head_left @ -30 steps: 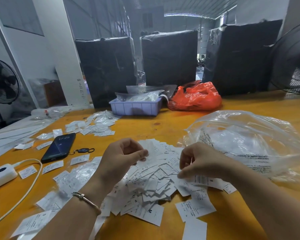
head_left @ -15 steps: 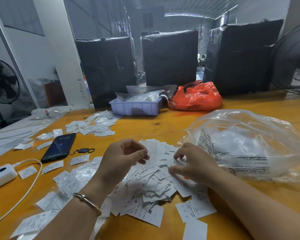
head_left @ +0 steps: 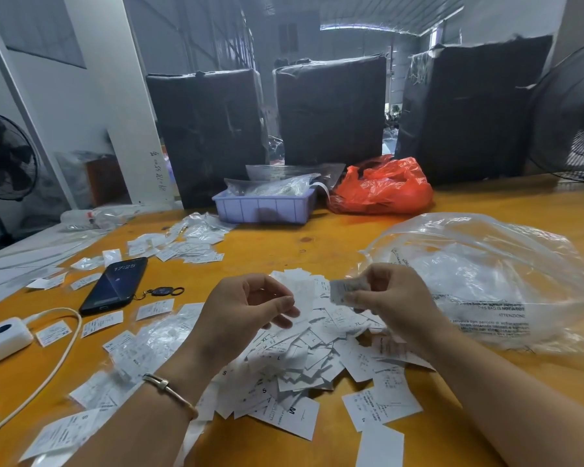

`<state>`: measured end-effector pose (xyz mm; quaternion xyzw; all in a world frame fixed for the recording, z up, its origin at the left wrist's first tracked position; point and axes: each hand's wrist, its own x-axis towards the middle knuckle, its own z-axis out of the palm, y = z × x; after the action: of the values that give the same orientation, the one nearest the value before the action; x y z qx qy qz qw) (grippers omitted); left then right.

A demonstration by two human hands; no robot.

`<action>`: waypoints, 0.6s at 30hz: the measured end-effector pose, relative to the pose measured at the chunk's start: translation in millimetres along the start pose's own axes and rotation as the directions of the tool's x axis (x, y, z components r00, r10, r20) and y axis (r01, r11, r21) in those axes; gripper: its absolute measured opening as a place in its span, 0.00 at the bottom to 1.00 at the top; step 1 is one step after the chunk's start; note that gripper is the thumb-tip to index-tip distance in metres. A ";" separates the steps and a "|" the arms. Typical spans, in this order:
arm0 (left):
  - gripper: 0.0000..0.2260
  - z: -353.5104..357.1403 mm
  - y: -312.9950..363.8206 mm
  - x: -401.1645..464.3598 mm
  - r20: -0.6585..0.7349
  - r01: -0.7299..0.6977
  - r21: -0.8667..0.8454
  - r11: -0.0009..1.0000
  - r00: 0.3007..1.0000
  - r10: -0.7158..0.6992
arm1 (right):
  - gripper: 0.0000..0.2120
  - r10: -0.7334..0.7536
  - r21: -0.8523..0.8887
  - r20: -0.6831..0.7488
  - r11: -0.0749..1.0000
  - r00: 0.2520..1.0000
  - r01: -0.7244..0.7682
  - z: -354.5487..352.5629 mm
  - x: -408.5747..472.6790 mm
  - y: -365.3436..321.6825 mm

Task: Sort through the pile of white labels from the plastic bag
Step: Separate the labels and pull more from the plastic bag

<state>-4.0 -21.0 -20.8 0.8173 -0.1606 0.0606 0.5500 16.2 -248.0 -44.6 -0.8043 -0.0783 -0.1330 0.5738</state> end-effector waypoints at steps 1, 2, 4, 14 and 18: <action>0.01 0.6 1.1 -0.4 0.006 -0.007 -0.001 1.000 1.000 0.007 | 0.05 -0.044 0.043 -0.054 0.998 0.998 0.046 -1.7 -0.7 -3.3; 0.02 1.4 2.4 -1.0 0.009 -0.013 -0.004 1.000 1.000 0.013 | 0.04 -0.091 0.102 -0.095 0.990 0.991 0.101 -2.7 -2.1 -8.1; 0.03 3.4 4.9 -2.4 0.007 -0.024 -0.011 1.000 1.000 0.024 | 0.03 -0.194 0.229 -0.143 0.947 0.971 0.223 -3.8 -6.1 -20.4; 0.10 5.0 10.1 -6.6 0.012 -0.079 -0.046 0.996 0.997 0.079 | 0.04 -0.431 0.132 -0.151 0.883 0.889 0.450 0.0 -24.8 -52.2; 0.14 5.4 10.4 -6.5 0.024 -0.101 -0.036 0.994 0.994 0.102 | 0.04 -0.434 0.106 -0.184 0.883 0.882 0.457 -1.8 -23.5 -52.3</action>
<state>-14.0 -28.3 -15.6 0.7991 -0.2101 0.0751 0.5583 -21.0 -231.8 -3.9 -0.7074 -0.2262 -0.3175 0.5896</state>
